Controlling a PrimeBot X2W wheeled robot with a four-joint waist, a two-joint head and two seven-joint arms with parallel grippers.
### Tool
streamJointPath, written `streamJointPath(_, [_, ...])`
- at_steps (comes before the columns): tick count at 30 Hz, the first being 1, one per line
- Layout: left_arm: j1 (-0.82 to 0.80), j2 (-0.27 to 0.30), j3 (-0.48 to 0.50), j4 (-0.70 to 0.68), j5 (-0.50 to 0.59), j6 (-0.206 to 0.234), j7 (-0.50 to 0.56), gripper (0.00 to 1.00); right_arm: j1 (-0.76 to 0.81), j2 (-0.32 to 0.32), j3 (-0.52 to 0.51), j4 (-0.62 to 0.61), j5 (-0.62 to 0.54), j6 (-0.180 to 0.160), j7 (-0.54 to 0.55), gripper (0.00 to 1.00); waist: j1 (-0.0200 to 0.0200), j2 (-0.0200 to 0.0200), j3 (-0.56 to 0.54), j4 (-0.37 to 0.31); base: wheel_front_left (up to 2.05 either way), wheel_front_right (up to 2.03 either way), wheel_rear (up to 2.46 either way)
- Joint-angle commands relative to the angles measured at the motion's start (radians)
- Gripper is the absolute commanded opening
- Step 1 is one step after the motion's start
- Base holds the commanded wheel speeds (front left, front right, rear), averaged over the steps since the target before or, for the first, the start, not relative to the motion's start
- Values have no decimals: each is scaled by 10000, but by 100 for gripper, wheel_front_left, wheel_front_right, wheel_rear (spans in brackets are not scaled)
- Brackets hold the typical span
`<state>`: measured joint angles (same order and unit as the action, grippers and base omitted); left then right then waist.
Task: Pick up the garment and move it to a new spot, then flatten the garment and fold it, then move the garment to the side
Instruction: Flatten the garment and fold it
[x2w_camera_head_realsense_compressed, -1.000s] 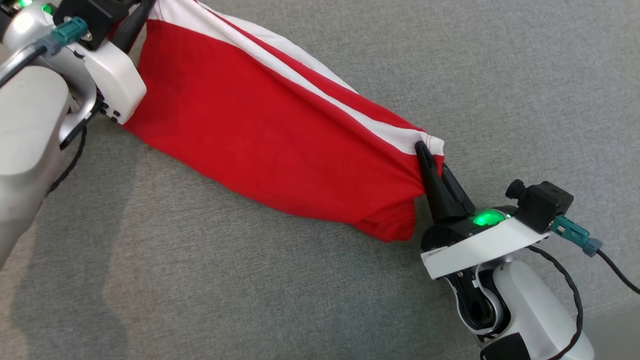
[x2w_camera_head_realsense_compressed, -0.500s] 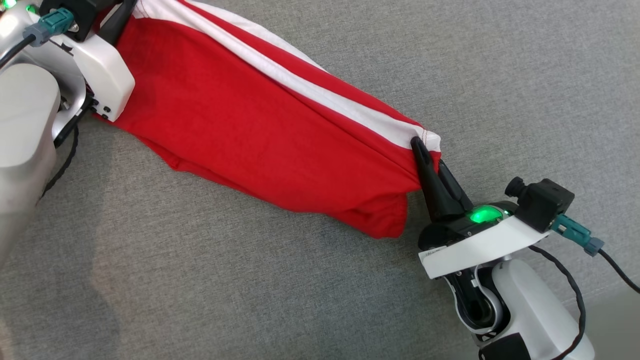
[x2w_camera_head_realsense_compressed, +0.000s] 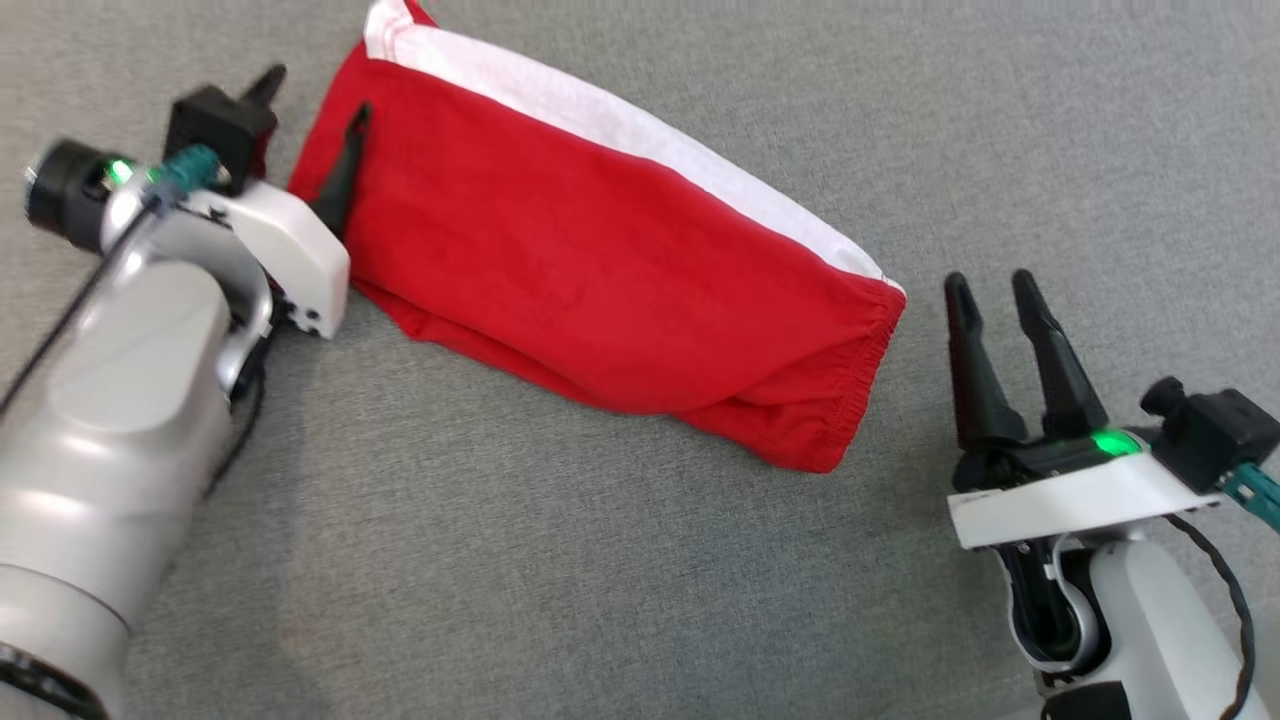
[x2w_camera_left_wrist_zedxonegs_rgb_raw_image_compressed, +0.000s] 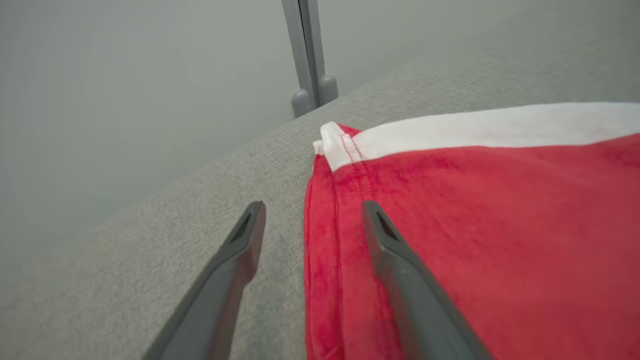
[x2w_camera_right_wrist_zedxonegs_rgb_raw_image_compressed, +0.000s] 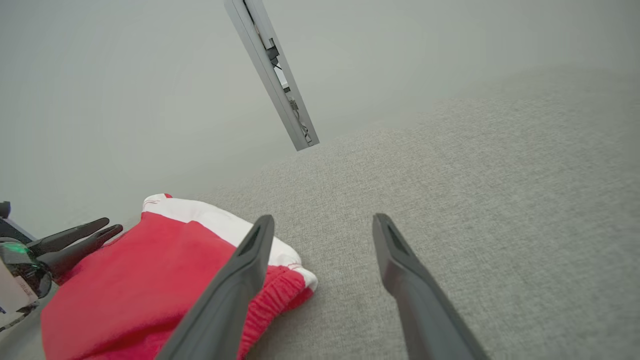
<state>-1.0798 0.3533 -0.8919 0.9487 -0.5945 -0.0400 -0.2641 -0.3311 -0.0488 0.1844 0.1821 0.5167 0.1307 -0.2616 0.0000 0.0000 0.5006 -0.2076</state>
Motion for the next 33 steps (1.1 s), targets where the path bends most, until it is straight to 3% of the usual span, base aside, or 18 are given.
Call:
streamJointPath(1, [192,-148,139,93,-70,92,-4,100,170,-45,-163,32,-85,1,-49,100,0,0,-249,176,0,0,0])
streamJointPath(6, [806,-708,526,764,-348,141,-4,100,508,-43,-557,125,-343,1,-49,100,0,0,-646,318,0,0,0])
streamJointPath(14, [989,-1375,328,2217,-593,-278,588,100,615,-43,-640,137,-477,1,-49,100,0,0,-949,203,0,0,0])
streamJointPath(15, [1021,-1476,283,2513,-629,-315,800,34,638,-46,-672,133,-497,1,-49,100,0,0,-997,171,0,0,0])
streamJointPath(16, [1027,-1512,275,2591,-649,-342,814,0,653,-43,-678,147,-497,1,-49,100,0,0,-1030,158,0,0,0])
streamJointPath(26, [1987,-1890,734,2916,-1187,73,130,0,1131,-43,-1049,505,-729,1,-49,100,0,0,-2259,640,0,0,0])
streamJointPath(33, [3404,-1947,1432,2244,-1499,563,-21,0,1637,-45,-1174,836,-1111,1,-49,100,0,0,-3214,1215,0,0,0])
